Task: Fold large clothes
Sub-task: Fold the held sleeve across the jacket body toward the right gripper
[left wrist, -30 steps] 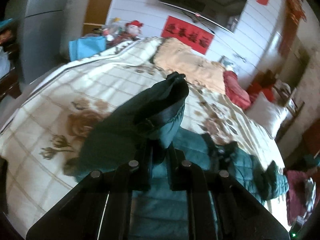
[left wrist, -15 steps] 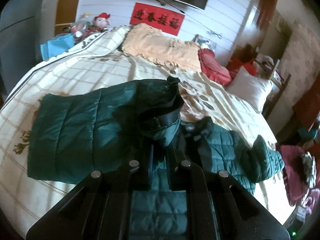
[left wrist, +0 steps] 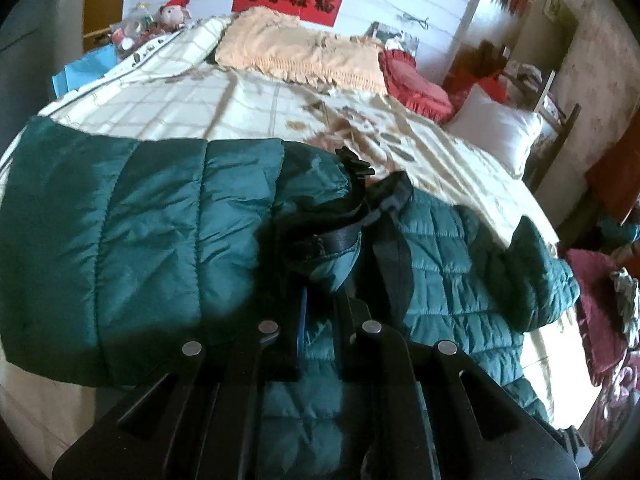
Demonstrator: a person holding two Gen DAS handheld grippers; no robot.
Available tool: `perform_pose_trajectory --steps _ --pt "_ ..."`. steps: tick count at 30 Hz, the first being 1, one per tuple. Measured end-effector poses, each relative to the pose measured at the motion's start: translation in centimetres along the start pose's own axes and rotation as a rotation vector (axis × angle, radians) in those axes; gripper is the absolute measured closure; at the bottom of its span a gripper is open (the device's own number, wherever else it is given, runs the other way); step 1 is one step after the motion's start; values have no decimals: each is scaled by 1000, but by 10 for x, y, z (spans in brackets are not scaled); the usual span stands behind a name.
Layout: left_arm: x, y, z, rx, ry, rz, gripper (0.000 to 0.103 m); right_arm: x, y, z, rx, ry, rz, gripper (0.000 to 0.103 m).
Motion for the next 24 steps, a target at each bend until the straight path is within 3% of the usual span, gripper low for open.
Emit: perform_pose_trajectory --steps 11,13,18,24 --pt "33 -16 48 -21 97 48 93 2 -10 1 3 13 19 0" --pt "36 -17 50 -18 106 52 87 2 -12 1 6 14 23 0" --pt "39 -28 31 75 101 61 47 -1 -16 1 0 14 50 0" --pt "38 -20 -14 10 56 140 44 -14 -6 0 -18 11 26 0"
Point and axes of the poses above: each gripper's, at about its wrist camera, not at the fingertips, and z roughly the way its jaws point, y to its left, x to its underside, the point moved 7 cm from there along z, roughly the way its jaws point, and after that the axes turned 4 degrees about z, right-handed, at the moved point
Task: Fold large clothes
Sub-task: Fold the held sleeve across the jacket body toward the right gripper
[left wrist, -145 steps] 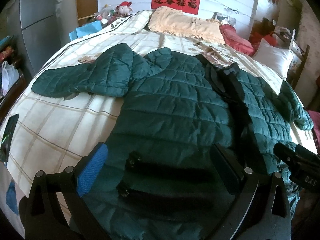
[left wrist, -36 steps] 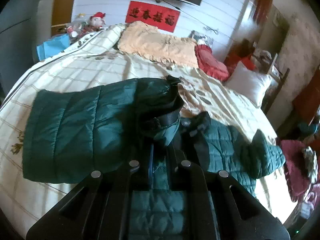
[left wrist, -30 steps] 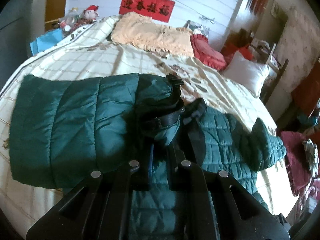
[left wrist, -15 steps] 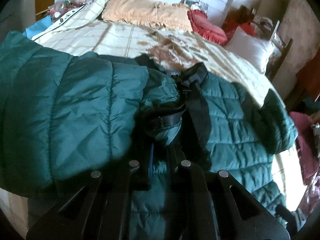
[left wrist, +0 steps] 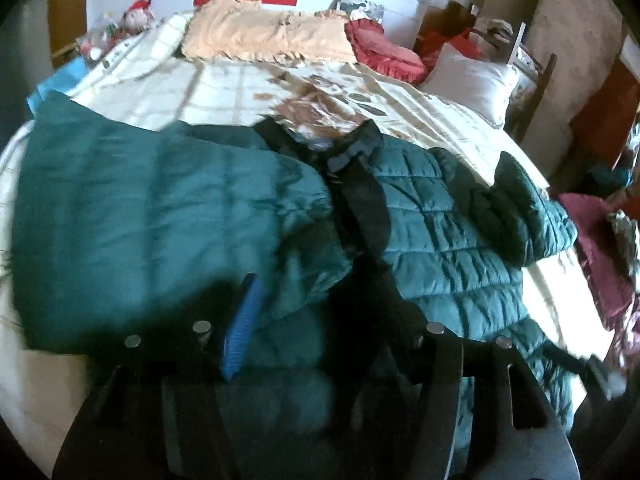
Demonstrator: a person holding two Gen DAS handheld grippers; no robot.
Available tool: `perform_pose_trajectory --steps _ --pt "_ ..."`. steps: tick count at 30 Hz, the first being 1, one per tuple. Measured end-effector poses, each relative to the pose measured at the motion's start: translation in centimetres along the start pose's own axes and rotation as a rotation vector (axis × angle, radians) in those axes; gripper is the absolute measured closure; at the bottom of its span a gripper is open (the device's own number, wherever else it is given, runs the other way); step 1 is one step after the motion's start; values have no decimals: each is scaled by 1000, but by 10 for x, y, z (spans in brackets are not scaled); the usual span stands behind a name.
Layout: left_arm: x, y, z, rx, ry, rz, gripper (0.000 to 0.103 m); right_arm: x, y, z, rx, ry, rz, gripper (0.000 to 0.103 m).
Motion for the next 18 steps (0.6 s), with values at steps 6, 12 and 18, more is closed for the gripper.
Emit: perform_pose_trajectory --steps 6,12,18 --pt "11 50 -43 -145 -38 -30 44 -30 31 6 -102 -4 -49 0" --pt "29 100 -66 -179 -78 -165 44 -64 85 32 -227 10 -115 0" --pt "47 139 -80 -205 -120 -268 44 -83 116 82 -206 56 -136 1"
Point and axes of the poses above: each gripper's, at about its wrist camera, not at the fingertips, and z roughly the way its jaws point, y to its left, x to its underside, the point moved 7 cm from there along z, roughly the way its jaws point, and after that the axes turned 4 degrees about z, right-handed, at the moved point
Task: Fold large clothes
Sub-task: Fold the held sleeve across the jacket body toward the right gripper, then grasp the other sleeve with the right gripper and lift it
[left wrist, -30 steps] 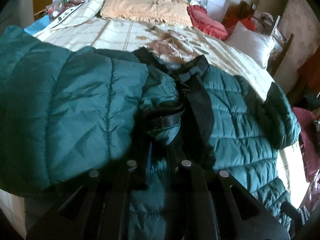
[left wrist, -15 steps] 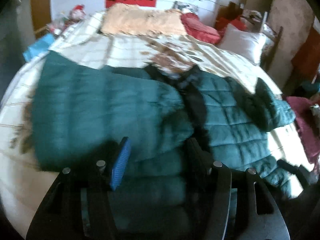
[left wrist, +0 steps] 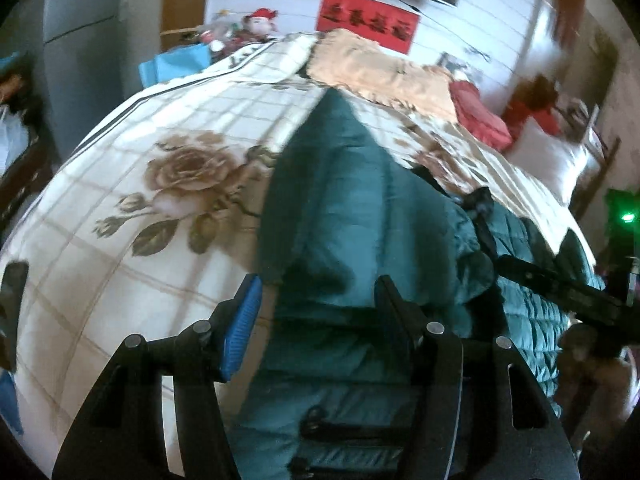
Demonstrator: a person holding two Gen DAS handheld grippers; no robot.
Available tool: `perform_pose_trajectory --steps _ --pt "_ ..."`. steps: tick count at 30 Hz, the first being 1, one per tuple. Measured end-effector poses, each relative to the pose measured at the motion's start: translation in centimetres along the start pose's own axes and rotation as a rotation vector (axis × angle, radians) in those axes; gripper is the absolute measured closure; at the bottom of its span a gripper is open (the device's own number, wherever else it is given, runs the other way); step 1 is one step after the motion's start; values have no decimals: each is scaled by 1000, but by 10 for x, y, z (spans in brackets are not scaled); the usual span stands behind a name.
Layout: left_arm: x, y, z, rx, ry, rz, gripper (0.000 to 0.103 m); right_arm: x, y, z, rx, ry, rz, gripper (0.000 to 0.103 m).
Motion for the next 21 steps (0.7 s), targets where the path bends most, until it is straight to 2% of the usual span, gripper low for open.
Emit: perform_pose_trajectory --steps 2,5,7,9,11,12,14,17,21 --pt "3 12 6 -12 11 -23 44 -3 -2 16 7 21 12 3" --pt "5 23 15 -19 33 -39 44 -4 -4 41 -29 78 53 14" --pt "4 24 22 -16 41 -46 45 -3 -7 57 -34 110 80 14" --pt "4 25 27 -12 48 -47 44 -5 -7 68 -27 98 74 20" --pt "4 23 32 -9 56 -48 44 -7 -5 71 -21 77 49 46" --pt "4 22 34 -6 60 -46 44 -8 -6 71 -5 62 39 51" --pt "4 19 37 -8 62 -40 44 -11 -7 68 1 32 24 70" --pt "3 16 40 -1 68 -37 44 -15 -14 54 1 -7 23 83" --pt "3 11 45 -1 77 -25 44 -21 -19 31 -1 -66 25 87"
Point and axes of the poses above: each gripper's, at about its wrist camera, not at the fingertips, and z roughly the way its jaws point, y to its left, x to its underside, the point moved 7 cm from there along z, roughly the way its jaws point, and after that the axes turned 4 degrees about z, right-handed, at the moved point
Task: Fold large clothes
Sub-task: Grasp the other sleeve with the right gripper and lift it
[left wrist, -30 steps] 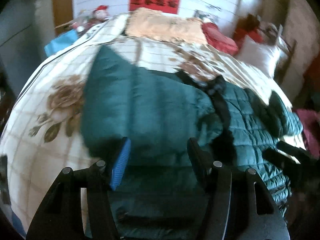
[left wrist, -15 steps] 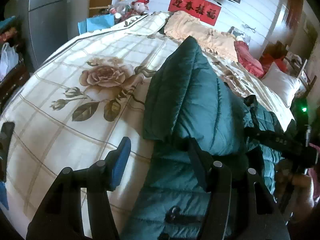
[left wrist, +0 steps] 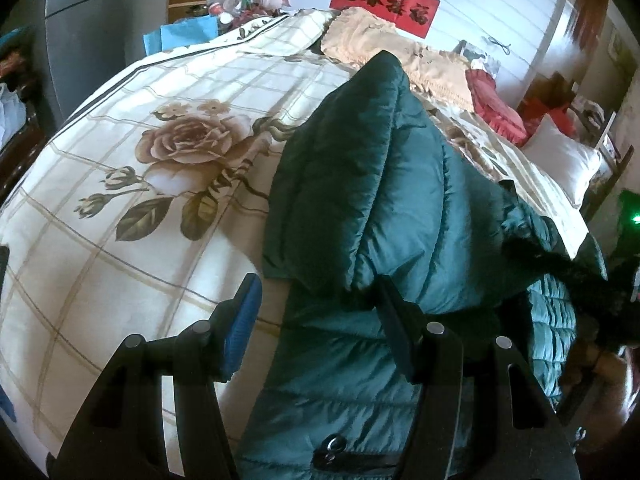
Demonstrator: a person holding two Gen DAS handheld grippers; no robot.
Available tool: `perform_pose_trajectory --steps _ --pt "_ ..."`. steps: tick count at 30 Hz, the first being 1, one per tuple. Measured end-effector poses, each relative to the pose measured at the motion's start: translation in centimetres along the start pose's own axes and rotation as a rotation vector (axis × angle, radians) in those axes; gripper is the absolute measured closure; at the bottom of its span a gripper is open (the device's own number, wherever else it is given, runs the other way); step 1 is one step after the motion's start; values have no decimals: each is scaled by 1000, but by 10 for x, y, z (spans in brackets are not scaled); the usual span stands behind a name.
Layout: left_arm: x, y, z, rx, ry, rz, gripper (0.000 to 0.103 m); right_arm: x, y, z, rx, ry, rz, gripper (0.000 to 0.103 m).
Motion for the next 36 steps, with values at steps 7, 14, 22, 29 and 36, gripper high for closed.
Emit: perform_pose_trajectory --steps 7,14,22,29,36 --pt "2 -13 5 20 10 21 44 -21 1 -49 7 -121 -35 87" --pt "3 -15 13 -12 12 25 44 -35 -44 -77 103 -177 36 88" --pt "11 -2 37 -32 85 -13 44 -26 -108 -76 194 -148 146 89" --pt "6 -1 56 -113 96 28 44 -31 -116 -89 170 -179 165 89" --pt "0 23 77 -94 91 -92 37 -23 -141 -72 247 -152 194 92"
Point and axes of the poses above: each gripper's, at about its wrist camera, not at the fingertips, and z roughly the way its jaws point, y to its left, x to its underside, the point moved 7 cm from there along z, roughly the way its jaws point, and after that the axes turned 4 degrees about z, right-handed, at the moved point
